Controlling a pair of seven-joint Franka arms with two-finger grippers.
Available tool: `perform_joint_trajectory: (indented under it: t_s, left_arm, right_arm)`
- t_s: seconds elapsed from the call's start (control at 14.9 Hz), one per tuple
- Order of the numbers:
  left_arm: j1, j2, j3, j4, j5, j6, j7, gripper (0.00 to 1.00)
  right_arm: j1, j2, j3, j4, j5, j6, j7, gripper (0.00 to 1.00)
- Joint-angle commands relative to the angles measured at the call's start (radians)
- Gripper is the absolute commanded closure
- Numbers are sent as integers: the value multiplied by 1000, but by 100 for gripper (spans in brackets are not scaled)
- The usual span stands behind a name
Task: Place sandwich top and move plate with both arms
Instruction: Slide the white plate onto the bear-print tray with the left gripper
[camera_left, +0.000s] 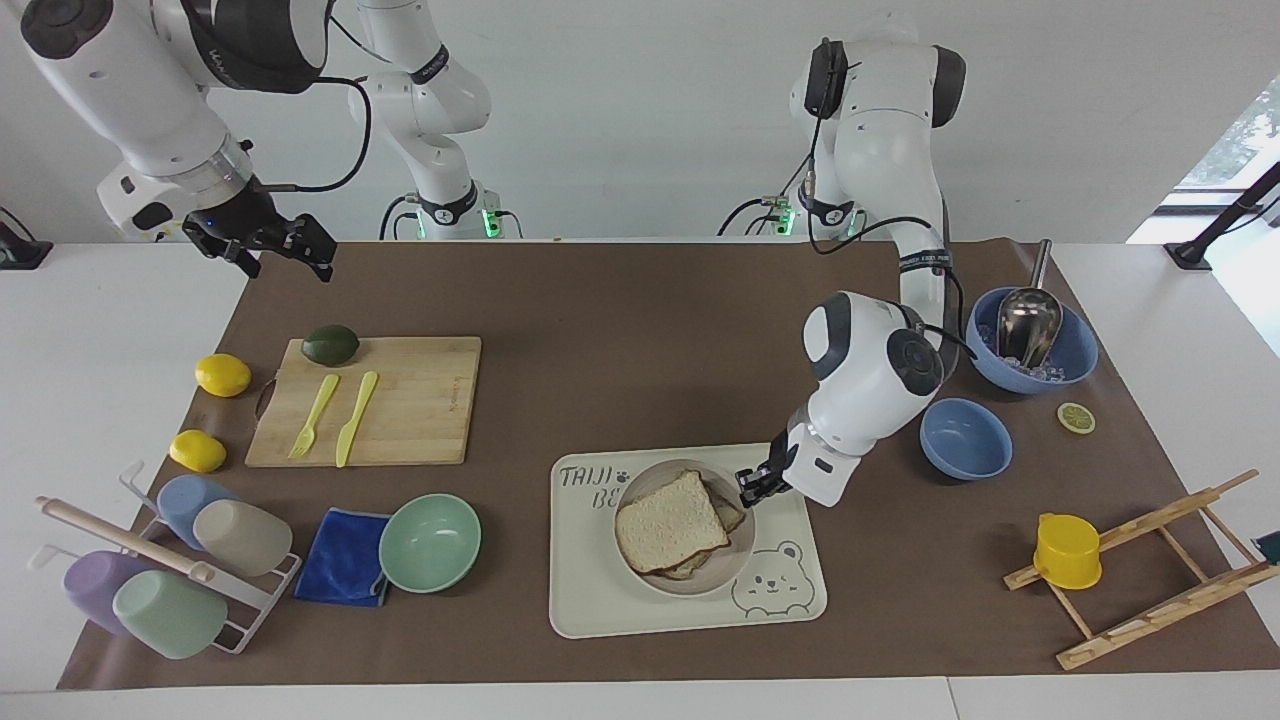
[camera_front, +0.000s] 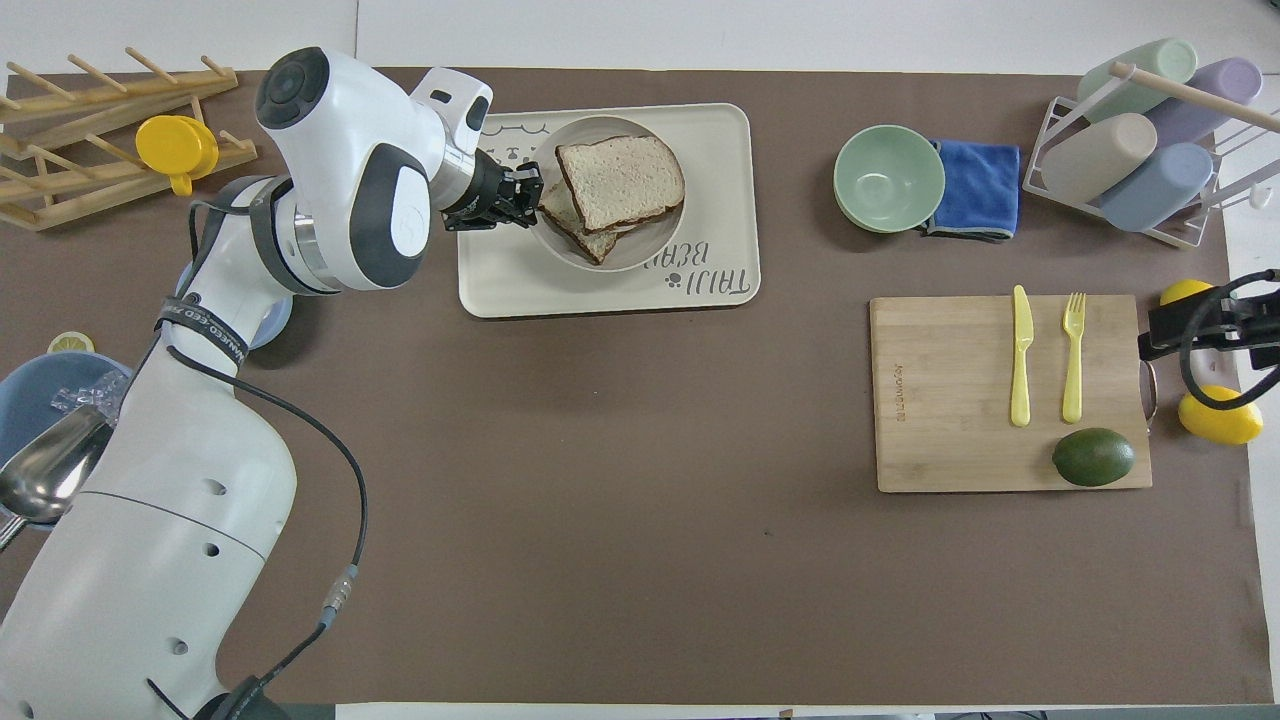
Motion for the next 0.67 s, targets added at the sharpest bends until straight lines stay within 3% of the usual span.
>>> perform_joint_trajectory:
  t_s: [0.0, 0.07, 0.13, 0.2, 0.4, 0.6]
  left_arm:
    - [-11, -29, 11, -42, 3, 26, -1, 100]
    - [-11, -29, 11, -42, 3, 26, 2, 87]
    - [-11, -30, 12, -42, 3, 17, -1, 32]
    - [-11, -36, 12, -42, 3, 11, -2, 0]
    - [-2, -40, 17, -34, 21, -29, -1, 0]
    - [42, -92, 22, -40, 49, -77, 5, 0]
  right_arm:
    - [-10, -16, 1, -17, 9, 1, -24, 0]
    - [-8, -16, 3, -17, 9, 1, -26, 0]
    - [-8, -18, 3, -17, 9, 1, -24, 0]
    - [-8, -21, 3, -17, 9, 1, -26, 0]
    - [-8, -21, 3, -17, 9, 1, -26, 0]
    - [-7, -21, 3, -17, 9, 1, -24, 0]
